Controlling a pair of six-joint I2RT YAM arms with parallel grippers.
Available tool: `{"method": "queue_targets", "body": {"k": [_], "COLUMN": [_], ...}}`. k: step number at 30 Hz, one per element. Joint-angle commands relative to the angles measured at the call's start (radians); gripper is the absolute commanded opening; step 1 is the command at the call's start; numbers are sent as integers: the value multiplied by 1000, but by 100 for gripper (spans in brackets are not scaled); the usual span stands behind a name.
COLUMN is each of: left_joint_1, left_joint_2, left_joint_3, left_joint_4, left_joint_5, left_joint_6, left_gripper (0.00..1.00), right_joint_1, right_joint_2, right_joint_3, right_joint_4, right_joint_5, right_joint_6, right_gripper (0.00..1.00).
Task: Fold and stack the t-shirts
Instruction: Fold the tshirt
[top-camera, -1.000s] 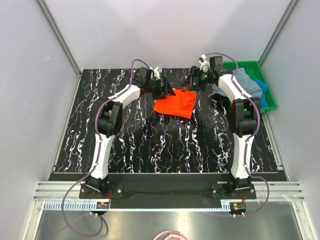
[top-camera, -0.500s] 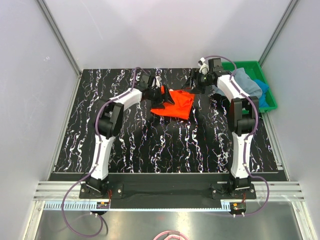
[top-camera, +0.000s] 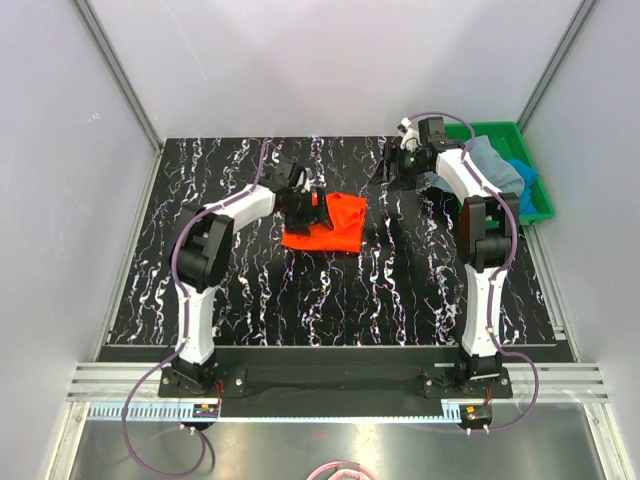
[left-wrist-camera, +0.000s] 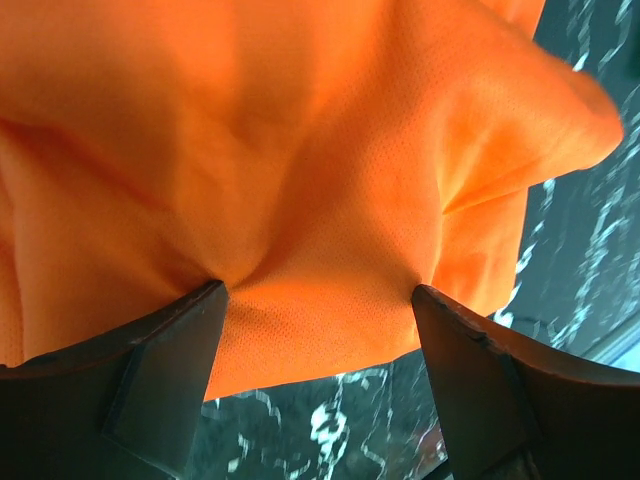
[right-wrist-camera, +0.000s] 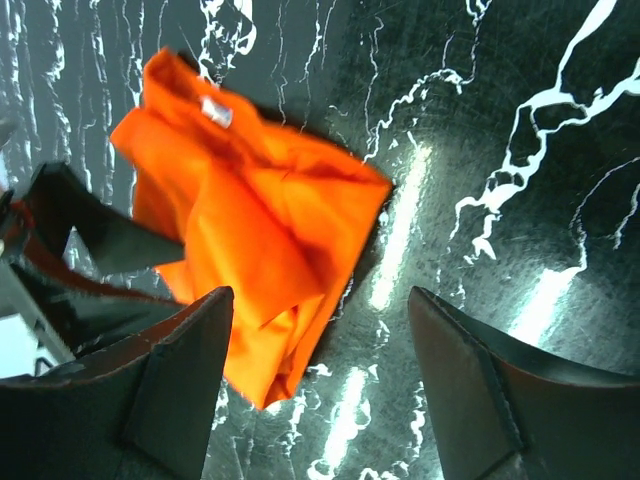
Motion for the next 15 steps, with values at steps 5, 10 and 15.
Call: {"method": "queue_targets", "body": {"k": [5, 10, 15], "left_joint_1": [-89, -106, -106], "left_joint_2": [-64, -69, -69], "left_joint_3": [-74, -40, -24], "left_joint_4": [-99, -102, -110], "left_joint_5": [-91, -130, -143], "left_joint_6": [40, 58, 69], "left_gripper": [84, 85, 86], "right_joint_1": [78, 90, 98], "right_joint_2": [-54, -123, -171], "right_joint_3": [55, -71, -111], "right_joint_4": [-64, 2, -89], "right_joint_5": [56, 23, -34], "right_joint_6": [-300, -436, -555], "right_gripper": [69, 66, 66]}}
